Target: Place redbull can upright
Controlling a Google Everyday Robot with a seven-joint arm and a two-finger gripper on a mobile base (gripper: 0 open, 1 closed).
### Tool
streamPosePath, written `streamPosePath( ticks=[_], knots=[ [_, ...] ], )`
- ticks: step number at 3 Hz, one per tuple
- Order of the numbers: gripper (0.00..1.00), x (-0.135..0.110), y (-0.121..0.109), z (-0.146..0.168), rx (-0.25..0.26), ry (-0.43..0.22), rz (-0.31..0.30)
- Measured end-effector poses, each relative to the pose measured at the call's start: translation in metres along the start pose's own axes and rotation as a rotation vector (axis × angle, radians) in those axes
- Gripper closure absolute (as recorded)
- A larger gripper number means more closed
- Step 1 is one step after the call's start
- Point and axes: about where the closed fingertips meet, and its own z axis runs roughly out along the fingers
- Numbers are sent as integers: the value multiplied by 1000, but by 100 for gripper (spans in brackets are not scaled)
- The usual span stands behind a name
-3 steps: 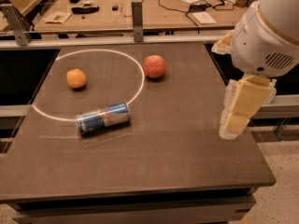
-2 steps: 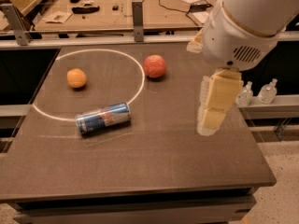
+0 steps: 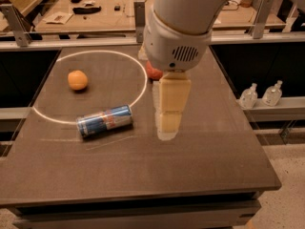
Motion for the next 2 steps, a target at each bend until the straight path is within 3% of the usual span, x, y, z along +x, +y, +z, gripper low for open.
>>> streamPosePath(
  ticks=[1,2],
  knots=[
    [0,-31,4,15,-21,-3,-77],
    [0,-50,4,28,0,-45,-118]
  ],
)
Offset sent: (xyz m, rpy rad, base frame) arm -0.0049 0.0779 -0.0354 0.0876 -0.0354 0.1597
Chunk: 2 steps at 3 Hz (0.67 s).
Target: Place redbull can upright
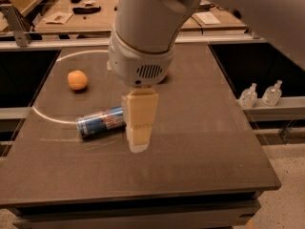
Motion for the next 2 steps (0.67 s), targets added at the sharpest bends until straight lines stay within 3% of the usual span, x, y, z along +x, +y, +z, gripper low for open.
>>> streamPosePath(
  ticks=[2],
  knots=[
    [0,-19,-53,34,5,-93,9]
  ],
)
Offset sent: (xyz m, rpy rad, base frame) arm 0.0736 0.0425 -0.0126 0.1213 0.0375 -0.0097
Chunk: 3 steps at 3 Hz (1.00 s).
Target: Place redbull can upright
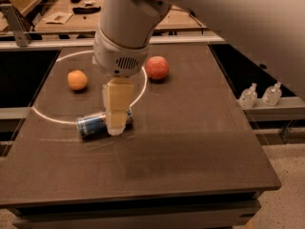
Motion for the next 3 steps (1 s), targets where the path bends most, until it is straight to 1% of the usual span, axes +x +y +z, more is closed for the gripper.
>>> streamPosePath(
  ticks=[1,2,3],
  knots=[
    [0,0,0,1,-1,-1,-1],
    [0,0,4,0,8,1,19],
    [0,1,9,19,-7,-24,60]
  ],
)
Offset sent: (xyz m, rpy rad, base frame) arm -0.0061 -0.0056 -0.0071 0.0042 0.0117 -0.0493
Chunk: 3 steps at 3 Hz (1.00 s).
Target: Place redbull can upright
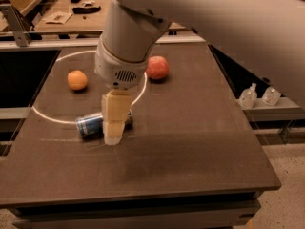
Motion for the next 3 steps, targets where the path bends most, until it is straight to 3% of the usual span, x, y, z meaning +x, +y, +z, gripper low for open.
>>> streamPosePath(
  ticks=[1,3],
  knots=[
    [0,1,-6,11,0,-23,16],
    [0,-3,-22,49,-70,-52,-18]
  ],
)
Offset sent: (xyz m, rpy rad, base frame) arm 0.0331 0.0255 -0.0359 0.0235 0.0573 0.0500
